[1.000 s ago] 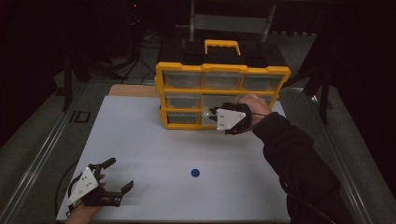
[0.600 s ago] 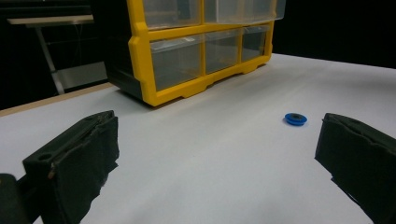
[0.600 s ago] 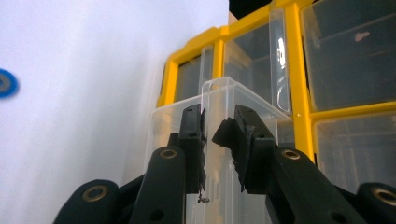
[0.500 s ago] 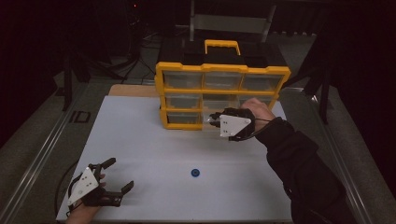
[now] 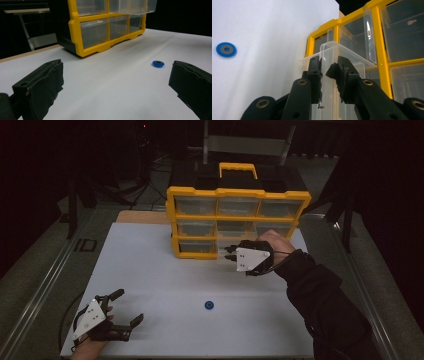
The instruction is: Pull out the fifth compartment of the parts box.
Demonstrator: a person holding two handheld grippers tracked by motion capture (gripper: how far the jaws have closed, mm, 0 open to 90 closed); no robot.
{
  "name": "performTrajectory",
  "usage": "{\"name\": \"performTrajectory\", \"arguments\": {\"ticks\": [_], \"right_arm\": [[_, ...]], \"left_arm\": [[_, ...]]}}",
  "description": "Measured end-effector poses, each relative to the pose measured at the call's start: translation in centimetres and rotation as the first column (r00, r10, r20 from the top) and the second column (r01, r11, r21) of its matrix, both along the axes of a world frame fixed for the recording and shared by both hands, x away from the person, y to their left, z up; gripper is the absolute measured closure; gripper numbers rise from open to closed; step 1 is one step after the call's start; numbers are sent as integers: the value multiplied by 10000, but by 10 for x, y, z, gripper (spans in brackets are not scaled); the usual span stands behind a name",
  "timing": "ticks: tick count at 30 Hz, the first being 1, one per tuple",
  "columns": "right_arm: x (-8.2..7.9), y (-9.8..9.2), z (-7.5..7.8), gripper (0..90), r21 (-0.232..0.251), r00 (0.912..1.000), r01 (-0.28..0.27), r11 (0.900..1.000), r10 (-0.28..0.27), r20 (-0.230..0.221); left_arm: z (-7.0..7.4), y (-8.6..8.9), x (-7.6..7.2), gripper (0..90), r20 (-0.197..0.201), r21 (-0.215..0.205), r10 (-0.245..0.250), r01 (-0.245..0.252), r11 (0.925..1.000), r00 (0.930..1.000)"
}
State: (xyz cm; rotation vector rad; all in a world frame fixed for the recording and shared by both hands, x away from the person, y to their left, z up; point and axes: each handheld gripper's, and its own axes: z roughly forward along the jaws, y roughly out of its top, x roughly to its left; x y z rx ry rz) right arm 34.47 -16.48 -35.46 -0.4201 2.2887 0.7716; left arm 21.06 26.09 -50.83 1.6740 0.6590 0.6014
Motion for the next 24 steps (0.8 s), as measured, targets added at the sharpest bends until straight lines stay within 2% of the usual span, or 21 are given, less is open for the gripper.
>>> {"name": "performTrajectory", "arguments": {"ticks": [3,7,18,24], "right_arm": [[1,1,-4,740,-255,10000,83,9996,-84,-30],[1,0,-6,740,-87,9999,94,9999,-95,-97],[0,1,-5,736,-245,10000,86,9997,-85,40],[1,2,-4,725,-289,9999,140,9995,-142,-64]], "left_arm": [[0,0,0,0,0,-1,-4,4,10000,10000],[0,0,0,0,-8,-7,-1,1,10000,10000],[0,0,0,0,-7,1,-14,14,10000,10000],[0,0,0,0,6,-15,-11,11,10000,10000]]}}
